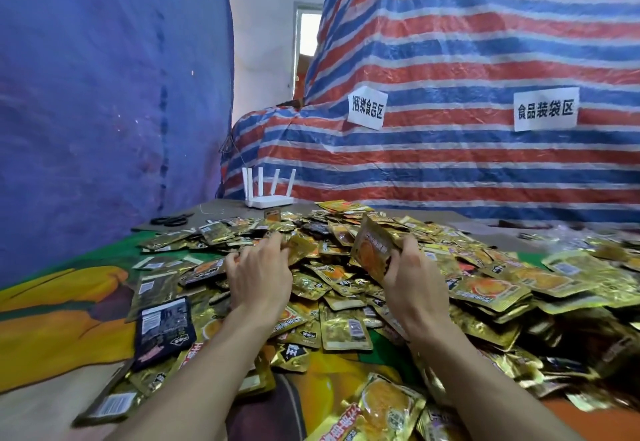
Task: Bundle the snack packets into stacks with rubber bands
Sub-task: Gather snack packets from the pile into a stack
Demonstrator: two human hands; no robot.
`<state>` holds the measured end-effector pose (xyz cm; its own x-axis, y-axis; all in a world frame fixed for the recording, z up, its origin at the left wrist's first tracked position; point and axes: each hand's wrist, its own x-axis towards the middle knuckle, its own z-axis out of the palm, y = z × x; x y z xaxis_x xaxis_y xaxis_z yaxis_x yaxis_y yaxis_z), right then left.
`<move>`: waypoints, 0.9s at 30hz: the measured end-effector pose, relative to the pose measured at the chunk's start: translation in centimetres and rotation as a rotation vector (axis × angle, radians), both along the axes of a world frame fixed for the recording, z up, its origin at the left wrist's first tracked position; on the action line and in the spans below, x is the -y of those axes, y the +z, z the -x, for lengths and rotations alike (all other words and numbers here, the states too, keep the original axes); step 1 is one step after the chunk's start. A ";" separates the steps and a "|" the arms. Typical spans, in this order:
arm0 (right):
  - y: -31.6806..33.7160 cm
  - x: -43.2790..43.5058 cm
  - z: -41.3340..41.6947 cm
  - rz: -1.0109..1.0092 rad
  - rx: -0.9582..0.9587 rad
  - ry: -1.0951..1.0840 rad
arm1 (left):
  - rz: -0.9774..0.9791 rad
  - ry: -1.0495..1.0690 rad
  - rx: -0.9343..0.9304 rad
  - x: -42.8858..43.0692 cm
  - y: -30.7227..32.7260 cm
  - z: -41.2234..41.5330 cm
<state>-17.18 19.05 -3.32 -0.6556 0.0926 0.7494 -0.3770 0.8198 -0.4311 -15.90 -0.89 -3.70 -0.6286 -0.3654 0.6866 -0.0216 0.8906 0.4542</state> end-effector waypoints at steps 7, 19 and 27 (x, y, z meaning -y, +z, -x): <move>0.7 -0.8 -0.4 0.440 0.026 0.239 | -0.056 -0.318 -0.462 -1.5 1.4 -1.2; 1.0 -0.1 -0.8 0.998 0.370 0.282 | -0.603 -0.476 -0.490 -3.3 1.1 -1.5; 0.8 2.1 -1.5 1.233 0.538 0.374 | -0.662 -0.325 -0.248 -3.6 -0.1 -0.8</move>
